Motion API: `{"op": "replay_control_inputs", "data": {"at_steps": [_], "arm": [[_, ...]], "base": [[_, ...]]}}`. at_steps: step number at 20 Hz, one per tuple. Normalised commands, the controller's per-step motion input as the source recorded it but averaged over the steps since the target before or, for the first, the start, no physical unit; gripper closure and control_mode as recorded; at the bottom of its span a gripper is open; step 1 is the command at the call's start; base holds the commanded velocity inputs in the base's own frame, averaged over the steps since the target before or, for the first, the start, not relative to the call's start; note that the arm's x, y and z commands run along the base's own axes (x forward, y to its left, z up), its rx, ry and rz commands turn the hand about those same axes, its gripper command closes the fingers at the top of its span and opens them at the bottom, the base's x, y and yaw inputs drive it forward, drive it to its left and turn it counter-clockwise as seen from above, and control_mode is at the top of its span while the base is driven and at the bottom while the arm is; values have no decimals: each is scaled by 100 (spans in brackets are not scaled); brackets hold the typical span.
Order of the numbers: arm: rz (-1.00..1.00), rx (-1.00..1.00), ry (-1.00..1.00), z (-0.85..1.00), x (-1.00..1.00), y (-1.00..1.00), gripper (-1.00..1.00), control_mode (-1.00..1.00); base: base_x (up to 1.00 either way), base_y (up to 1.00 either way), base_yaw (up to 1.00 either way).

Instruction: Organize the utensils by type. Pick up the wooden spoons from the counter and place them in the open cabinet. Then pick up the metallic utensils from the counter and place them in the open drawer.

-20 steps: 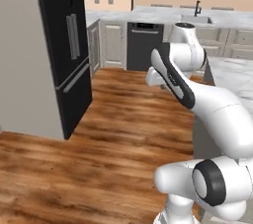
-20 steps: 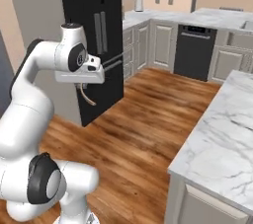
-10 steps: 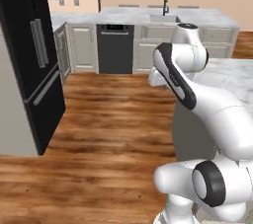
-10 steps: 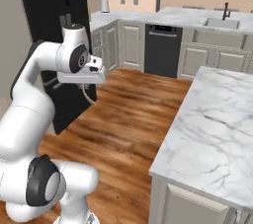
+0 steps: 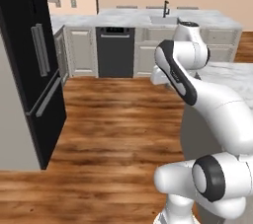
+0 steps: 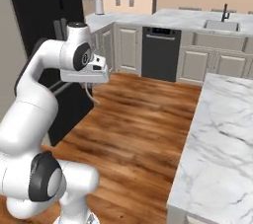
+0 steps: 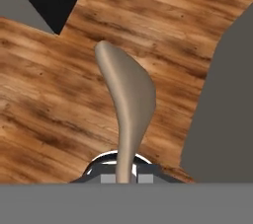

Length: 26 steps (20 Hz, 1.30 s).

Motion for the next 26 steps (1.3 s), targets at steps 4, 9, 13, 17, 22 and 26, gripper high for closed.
{"op": "replay_control_inputs", "data": {"at_steps": [4,9,13,17,22,26], "arm": [[0,0,0,0,0,0,100,100],[0,0,0,0,0,0,100,100],[0,0,0,0,0,0,100,100],[0,0,0,0,0,0,100,100],[0,0,0,0,0,0,100,100],[0,0,0,0,0,0,100,100]], "base": [[64,1,-7],[98,6,-2],[100,24,-3],[100,32,-3],[100,24,-4],[100,12,0]]}}
